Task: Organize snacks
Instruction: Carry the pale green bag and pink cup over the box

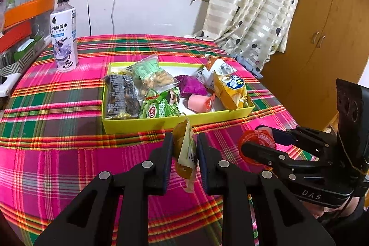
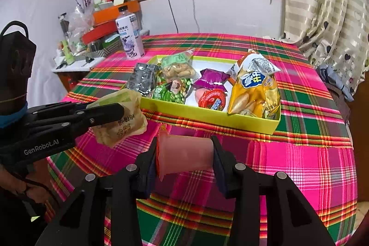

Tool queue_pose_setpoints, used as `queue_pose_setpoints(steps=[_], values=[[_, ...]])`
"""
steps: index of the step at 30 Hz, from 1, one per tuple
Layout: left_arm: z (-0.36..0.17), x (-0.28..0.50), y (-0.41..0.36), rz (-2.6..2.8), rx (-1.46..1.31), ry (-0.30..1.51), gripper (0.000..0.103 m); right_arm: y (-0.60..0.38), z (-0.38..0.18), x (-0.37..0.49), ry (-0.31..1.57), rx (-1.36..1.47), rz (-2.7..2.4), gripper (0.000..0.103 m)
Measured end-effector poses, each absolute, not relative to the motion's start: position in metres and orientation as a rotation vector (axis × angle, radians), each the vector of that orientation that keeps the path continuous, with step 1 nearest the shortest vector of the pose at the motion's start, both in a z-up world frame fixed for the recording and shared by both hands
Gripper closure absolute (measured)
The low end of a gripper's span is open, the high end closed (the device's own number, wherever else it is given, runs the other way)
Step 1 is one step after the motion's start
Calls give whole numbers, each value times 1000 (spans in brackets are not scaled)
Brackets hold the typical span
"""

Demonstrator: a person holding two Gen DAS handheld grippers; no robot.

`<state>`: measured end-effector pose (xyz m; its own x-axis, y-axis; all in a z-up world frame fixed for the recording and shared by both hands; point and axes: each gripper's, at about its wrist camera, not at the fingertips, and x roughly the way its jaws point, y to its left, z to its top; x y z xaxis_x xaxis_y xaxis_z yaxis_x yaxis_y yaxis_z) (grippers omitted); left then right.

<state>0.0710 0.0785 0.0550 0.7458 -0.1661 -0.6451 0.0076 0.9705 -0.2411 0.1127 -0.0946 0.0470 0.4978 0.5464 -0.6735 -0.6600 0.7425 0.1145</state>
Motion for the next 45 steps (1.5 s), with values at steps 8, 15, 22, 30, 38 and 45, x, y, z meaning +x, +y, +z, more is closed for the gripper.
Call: queue_pose_setpoints(steps=[8, 15, 22, 30, 38, 45], values=[[59, 74, 84, -83, -230, 712, 82, -92, 52, 116, 735, -174, 730, 63], [62, 79, 89, -78, -237, 697, 82, -88, 56, 121, 724, -179, 730, 63], [65, 86, 93, -77, -239, 689, 82, -84, 58, 126, 717, -183, 732, 63], [66, 97, 94, -82, -235, 689, 82, -82, 59, 132, 719, -185, 731, 63], [68, 113, 100, -83, -232, 682, 82, -74, 63, 153, 711, -186, 726, 63], [68, 129, 106, -80, -229, 679, 81, -62, 65, 174, 705, -182, 724, 63]])
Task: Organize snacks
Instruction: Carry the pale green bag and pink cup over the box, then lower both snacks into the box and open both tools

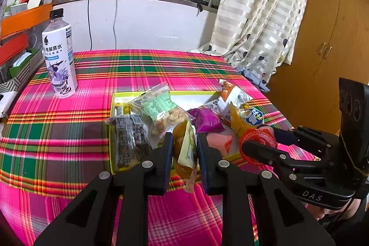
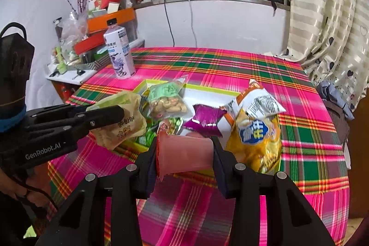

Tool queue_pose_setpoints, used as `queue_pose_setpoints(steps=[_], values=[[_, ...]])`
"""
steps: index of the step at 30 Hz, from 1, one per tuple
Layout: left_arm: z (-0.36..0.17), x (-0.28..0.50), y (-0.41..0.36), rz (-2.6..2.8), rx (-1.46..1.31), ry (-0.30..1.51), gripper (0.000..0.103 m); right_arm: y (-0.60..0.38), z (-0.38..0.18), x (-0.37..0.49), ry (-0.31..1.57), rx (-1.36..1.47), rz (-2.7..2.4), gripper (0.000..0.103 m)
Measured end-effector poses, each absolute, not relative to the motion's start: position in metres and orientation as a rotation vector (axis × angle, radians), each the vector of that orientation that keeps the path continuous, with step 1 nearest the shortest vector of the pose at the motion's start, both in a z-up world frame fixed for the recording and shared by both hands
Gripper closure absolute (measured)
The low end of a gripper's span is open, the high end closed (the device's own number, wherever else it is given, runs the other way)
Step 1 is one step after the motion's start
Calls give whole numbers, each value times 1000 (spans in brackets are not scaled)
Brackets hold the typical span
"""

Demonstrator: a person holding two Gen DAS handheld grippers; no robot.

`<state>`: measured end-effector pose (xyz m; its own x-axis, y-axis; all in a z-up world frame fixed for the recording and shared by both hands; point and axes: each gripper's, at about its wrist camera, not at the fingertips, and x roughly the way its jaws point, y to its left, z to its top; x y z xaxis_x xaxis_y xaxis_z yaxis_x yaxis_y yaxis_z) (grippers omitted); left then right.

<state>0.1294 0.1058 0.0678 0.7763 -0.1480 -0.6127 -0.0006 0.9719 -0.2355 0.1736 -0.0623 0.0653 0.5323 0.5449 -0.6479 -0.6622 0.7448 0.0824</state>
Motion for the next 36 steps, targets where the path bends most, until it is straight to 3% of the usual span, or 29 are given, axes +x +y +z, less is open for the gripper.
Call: queue_pose_setpoints(steps=[30, 36], values=[[60, 183, 139, -86, -273, 651, 81, -2, 47, 272, 795, -172, 652, 62], [58, 188, 143, -83, -280, 657, 82, -4, 44, 278, 813, -153, 657, 57]])
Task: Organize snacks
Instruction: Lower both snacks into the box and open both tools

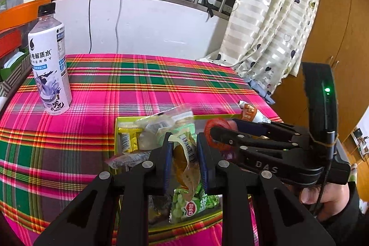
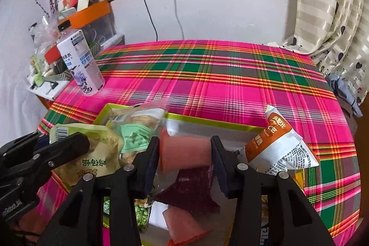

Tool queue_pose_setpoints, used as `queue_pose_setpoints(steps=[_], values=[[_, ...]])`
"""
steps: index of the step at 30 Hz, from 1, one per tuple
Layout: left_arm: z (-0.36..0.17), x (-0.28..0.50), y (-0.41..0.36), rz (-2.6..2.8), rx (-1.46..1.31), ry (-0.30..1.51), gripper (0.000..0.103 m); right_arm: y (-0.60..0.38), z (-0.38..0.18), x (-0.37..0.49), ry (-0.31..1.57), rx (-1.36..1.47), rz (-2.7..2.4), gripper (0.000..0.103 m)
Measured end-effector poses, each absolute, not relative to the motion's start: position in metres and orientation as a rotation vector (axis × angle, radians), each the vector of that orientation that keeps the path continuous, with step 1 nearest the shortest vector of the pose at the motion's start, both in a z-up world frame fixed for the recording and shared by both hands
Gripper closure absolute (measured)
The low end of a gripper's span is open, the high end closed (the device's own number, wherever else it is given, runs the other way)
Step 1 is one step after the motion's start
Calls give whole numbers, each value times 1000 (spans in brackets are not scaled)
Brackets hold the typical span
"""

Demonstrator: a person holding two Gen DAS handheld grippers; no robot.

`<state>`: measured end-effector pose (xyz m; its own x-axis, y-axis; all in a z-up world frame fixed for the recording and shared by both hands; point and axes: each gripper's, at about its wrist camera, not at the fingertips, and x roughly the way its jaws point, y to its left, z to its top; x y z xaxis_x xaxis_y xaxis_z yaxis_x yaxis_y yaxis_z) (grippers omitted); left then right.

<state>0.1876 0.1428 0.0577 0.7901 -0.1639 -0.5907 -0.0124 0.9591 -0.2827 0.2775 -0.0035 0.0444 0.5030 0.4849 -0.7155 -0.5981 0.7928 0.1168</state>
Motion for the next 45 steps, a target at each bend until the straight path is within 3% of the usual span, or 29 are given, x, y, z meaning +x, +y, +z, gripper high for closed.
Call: queue_pose_setpoints(steps=[31, 45], values=[[75, 183, 116, -186, -295, 643, 84, -39, 50, 236, 802, -104, 684, 54], [49, 194, 122, -148, -288, 703, 89, -43, 44, 234, 817, -105, 678, 54]])
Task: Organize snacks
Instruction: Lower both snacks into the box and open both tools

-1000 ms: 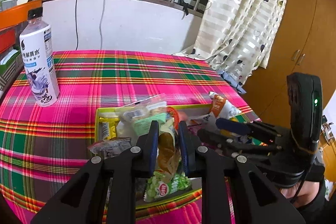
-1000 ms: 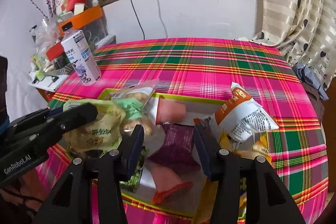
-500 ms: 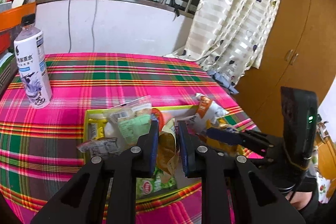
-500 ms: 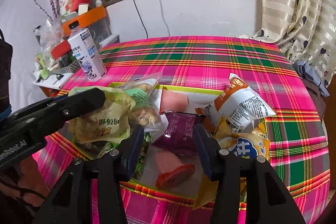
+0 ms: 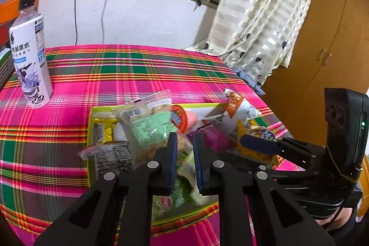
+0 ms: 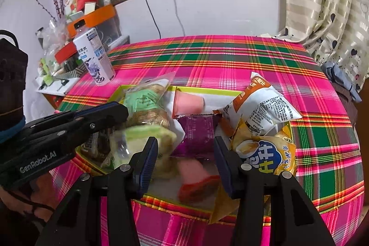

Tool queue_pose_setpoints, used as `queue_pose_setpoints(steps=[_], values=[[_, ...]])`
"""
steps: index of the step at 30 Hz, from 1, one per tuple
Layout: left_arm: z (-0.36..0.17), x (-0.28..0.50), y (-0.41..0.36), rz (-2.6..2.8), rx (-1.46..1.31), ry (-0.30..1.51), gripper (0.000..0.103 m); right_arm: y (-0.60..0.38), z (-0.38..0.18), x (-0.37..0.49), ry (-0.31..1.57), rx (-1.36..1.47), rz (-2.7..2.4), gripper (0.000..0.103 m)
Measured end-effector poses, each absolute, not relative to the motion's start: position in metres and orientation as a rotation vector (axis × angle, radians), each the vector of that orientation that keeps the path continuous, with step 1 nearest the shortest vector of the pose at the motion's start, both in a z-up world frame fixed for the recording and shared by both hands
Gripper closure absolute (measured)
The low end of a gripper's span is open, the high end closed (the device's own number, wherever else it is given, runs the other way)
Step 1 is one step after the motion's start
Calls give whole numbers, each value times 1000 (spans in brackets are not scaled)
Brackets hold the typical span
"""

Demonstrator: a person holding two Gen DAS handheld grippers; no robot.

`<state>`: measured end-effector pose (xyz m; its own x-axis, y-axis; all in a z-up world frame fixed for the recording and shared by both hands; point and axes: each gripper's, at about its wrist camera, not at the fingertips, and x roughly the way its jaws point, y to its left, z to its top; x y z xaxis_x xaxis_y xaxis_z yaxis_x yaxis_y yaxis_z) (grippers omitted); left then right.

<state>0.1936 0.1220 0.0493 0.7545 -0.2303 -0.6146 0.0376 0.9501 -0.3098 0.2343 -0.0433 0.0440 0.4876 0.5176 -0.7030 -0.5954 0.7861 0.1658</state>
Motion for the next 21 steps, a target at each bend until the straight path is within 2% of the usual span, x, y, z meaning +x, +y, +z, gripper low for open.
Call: queue_pose_setpoints(steps=[12, 21], values=[[47, 184, 127, -126, -285, 708, 89, -47, 44, 228, 798, -109, 666, 54], [40, 168, 110, -152, -233, 745, 89, -97, 65, 221, 669, -18, 549, 55]])
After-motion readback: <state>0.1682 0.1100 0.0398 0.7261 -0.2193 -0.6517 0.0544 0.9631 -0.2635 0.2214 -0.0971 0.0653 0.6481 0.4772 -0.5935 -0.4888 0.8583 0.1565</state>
